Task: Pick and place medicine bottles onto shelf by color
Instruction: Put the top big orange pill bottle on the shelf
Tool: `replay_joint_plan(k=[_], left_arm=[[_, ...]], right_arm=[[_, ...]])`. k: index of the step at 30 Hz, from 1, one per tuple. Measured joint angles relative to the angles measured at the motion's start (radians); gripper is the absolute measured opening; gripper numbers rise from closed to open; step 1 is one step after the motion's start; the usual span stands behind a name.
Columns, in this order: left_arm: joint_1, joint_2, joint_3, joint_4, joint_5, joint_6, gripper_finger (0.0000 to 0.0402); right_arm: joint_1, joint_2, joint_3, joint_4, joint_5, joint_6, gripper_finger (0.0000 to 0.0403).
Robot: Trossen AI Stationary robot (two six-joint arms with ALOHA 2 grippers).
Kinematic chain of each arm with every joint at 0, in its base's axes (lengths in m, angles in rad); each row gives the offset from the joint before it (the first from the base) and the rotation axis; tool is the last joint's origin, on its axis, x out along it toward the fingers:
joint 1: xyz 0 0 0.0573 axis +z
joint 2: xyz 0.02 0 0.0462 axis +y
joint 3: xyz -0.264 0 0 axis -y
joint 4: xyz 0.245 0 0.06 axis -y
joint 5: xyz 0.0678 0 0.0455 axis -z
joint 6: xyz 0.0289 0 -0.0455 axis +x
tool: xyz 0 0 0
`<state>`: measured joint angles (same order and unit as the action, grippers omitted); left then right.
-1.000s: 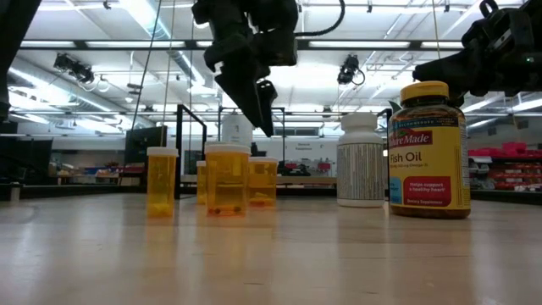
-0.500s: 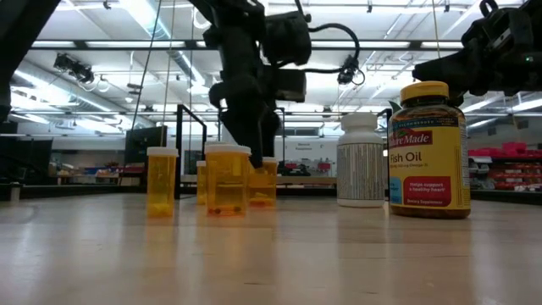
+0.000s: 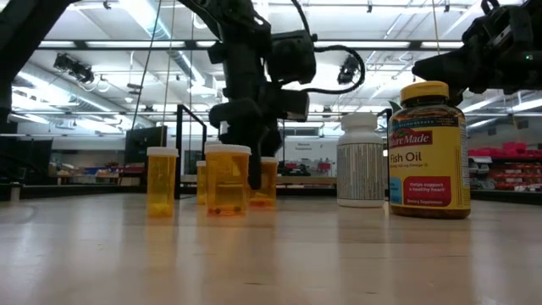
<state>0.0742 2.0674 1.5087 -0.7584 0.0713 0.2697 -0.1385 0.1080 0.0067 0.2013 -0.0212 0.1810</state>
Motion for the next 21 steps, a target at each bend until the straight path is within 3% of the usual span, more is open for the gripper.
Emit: replay_joint_plan(k=[16, 21], left_arm=[[0.002, 0.003, 0.001, 0.007, -0.026, 0.004, 0.0203], [0.009, 0.003, 0.001, 0.002, -0.026, 0.004, 0.0192]], right_arm=[[0.000, 0.005, 0.000, 0.015, 0.002, 0.000, 0.0057], [0.000, 0.005, 0.000, 0.015, 0.002, 0.000, 0.0057]])
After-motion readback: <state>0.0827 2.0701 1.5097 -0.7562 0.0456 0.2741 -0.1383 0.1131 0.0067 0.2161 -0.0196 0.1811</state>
